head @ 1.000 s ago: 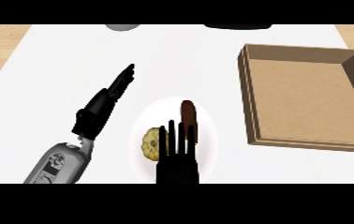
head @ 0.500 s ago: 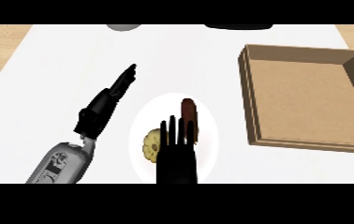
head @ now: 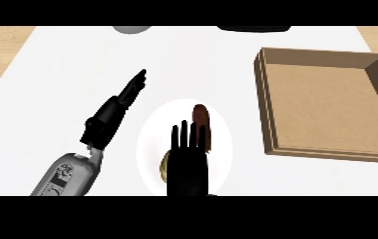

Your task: Pick the squash from the plate and place it in the cardboard box

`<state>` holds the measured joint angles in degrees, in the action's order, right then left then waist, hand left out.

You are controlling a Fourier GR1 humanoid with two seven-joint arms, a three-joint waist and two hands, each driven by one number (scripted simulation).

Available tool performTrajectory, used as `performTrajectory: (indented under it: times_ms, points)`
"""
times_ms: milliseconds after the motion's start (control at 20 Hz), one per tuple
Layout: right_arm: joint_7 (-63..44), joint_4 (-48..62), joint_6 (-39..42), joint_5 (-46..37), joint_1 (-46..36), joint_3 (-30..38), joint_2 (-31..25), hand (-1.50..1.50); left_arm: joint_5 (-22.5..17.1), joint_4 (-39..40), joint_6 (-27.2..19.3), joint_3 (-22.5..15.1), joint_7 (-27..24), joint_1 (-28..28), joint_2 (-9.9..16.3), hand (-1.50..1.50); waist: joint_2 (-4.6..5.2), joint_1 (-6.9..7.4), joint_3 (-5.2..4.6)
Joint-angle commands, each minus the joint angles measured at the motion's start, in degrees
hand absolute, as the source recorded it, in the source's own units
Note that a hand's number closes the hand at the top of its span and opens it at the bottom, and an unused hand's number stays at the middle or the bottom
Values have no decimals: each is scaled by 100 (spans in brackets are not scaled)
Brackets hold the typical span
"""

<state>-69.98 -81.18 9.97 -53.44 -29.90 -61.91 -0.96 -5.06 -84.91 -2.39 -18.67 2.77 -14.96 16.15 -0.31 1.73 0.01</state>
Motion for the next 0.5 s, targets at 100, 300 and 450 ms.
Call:
performTrajectory:
  times_ms: [100, 300, 450]
  points:
    - [-1476, 273, 225, 118, -217, -254, 91, -150, 11, 124, 88, 64, 68, -151, -23, 0, 26, -28, -8]
    - [-1388, 622, 48, 92, -221, -331, 92, -150, 59, 126, 44, 135, 43, -155, -23, 0, 34, -16, -7]
    - [-1171, 742, -24, 157, -252, -122, 92, 150, 31, 150, 81, 148, -68, -64, -96, 0, 36, -55, -6]
